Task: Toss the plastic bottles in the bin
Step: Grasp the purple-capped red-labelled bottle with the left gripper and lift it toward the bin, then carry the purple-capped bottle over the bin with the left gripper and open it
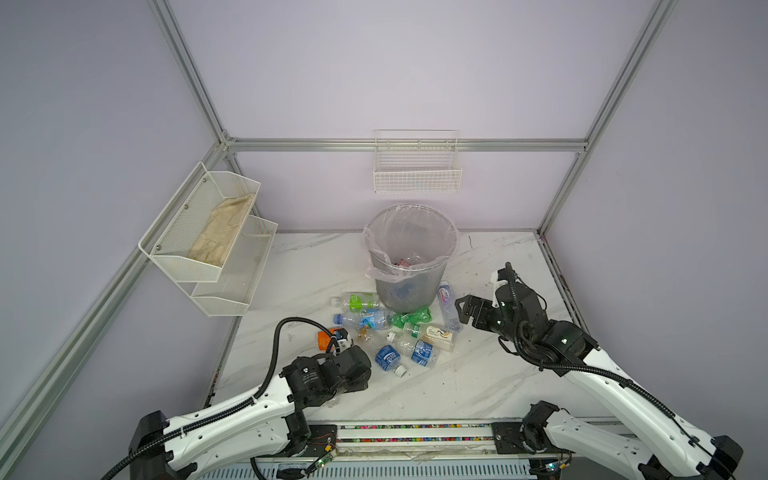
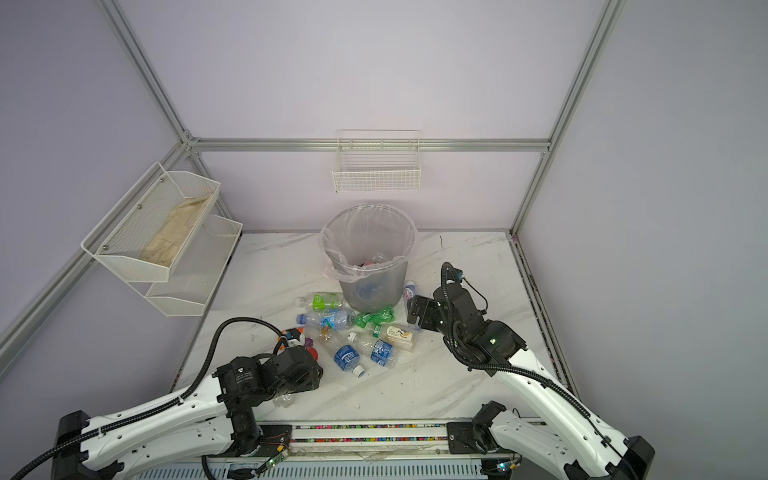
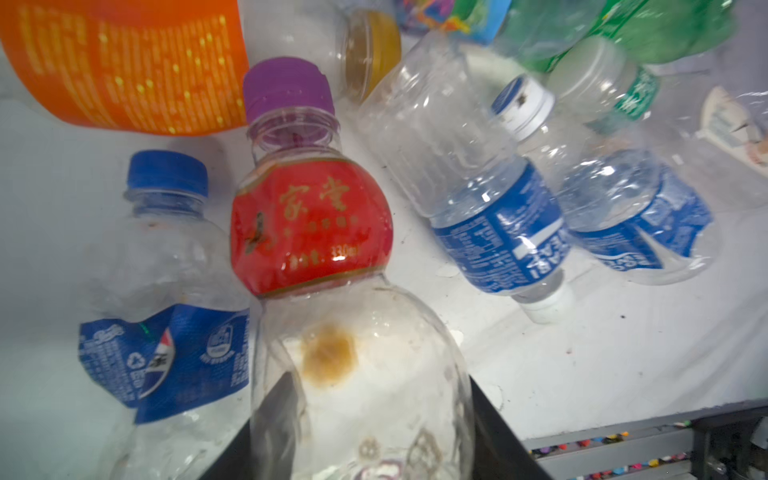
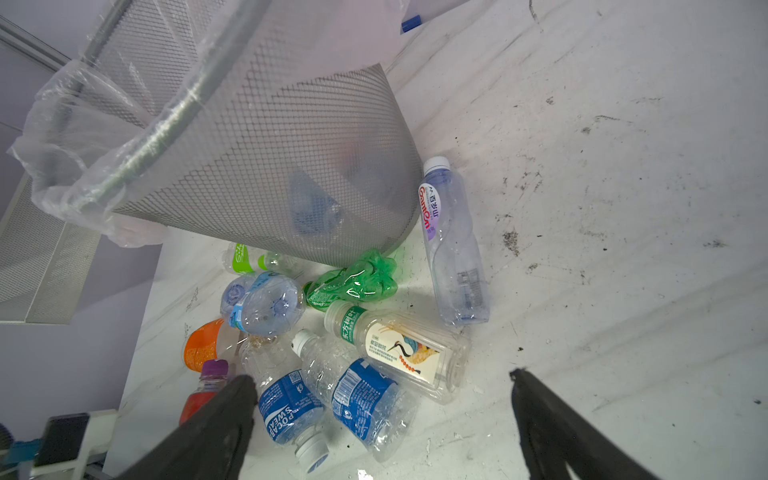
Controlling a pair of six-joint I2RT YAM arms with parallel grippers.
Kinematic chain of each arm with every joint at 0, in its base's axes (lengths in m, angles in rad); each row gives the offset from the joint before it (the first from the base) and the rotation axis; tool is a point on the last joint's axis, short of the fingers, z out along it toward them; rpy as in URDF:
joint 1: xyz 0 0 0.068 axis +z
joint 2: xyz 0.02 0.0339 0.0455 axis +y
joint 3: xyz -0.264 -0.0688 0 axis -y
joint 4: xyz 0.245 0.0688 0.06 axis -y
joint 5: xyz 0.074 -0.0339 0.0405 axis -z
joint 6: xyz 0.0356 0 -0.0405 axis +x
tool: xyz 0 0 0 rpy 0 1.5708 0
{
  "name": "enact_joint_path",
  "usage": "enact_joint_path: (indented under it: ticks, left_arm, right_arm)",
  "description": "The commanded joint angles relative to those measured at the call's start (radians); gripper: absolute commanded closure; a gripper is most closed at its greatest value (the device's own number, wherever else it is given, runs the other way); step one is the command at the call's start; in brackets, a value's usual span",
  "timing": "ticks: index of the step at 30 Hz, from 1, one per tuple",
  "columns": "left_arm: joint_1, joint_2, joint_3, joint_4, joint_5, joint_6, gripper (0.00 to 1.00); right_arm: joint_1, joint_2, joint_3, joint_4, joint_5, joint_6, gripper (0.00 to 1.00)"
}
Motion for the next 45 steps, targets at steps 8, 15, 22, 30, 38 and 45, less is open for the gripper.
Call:
enact_joint_path:
  ticks: [8, 15, 22, 30, 38, 45]
  left_arm:
    - [-0.089, 0.032, 0.400, -0.171, -0.188, 0.107, 0.55]
    - [-0.125, 0.094, 0.662, -0.176, -0.289, 0.301, 0.54]
    - [-0.127, 0.118, 0.813, -0.044, -0.336, 0.568, 0.55]
    - [-0.125, 0.227, 0.947, 0.134, -0.327, 0.840, 0.55]
    - [-0.011, 0.426, 1.160, 0.157, -0.207, 0.952, 0.55]
    - [0.143, 0.647, 1.345, 0.140, -0.040, 0.958, 0.56]
  right_arm:
    - [0.000, -0.035, -0.025, -0.006, 0.030, 0.025, 0.03]
    - [0.000, -0.053, -0.040, -0.010, 0.037, 0.028, 0.03]
    - [0.000, -0.073, -0.050, -0.014, 0.038, 0.024, 0.03]
    - [0.000, -0.080, -0.048, -0.018, 0.034, 0.026, 0.03]
    - [0.000, -0.085, -0.034, -0.030, 0.035, 0.026, 0.03]
    - [0.000, -0.093, -0.022, -0.044, 0.035, 0.023, 0.03]
